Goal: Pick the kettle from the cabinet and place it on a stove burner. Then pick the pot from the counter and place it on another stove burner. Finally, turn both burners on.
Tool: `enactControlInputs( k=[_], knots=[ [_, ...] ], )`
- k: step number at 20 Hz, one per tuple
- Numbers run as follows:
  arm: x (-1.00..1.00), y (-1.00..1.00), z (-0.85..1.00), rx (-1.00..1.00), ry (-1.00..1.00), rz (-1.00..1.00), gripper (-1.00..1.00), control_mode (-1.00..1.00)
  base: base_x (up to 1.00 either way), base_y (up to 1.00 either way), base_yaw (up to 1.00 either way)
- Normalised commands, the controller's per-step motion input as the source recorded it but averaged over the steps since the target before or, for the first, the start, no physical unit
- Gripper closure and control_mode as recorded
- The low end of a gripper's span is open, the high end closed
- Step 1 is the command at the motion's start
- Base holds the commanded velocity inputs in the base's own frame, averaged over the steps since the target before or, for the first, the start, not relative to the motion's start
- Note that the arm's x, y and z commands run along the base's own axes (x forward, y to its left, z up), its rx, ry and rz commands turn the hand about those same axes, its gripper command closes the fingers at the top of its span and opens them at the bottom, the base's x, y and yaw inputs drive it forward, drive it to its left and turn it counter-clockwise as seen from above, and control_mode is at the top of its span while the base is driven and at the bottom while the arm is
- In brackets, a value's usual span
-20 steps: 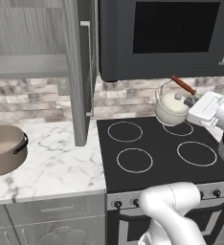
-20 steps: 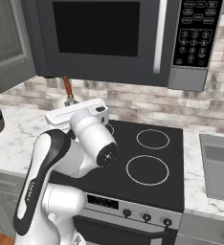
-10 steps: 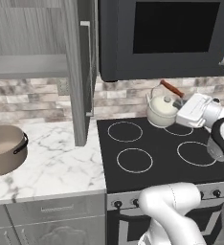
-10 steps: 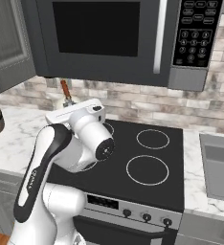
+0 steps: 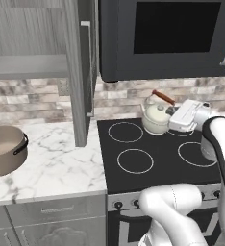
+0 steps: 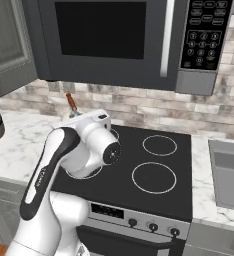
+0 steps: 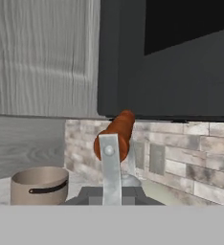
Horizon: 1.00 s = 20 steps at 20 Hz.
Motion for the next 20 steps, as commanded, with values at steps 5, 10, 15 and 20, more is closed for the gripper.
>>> enactControlInputs(
  k=[5, 10, 15, 20],
  knots=[
    [0.36, 0.06, -0.32, -0.03, 0.06, 0.00, 1.00, -1.00, 0.00, 0.00, 0.00],
    [0.34, 0.05, -0.28, 0.00, 0.01, 0.00, 1.00, -1.00, 0.00, 0.00, 0.00],
    [0.22, 0.00, -0.22, 0.00, 0.00, 0.00, 1.00, -1.00, 0.00, 0.00, 0.00],
    [0.23, 0.00, -0.16, 0.00, 0.00, 0.00, 1.00, -1.00, 0.00, 0.00, 0.00]
  ],
)
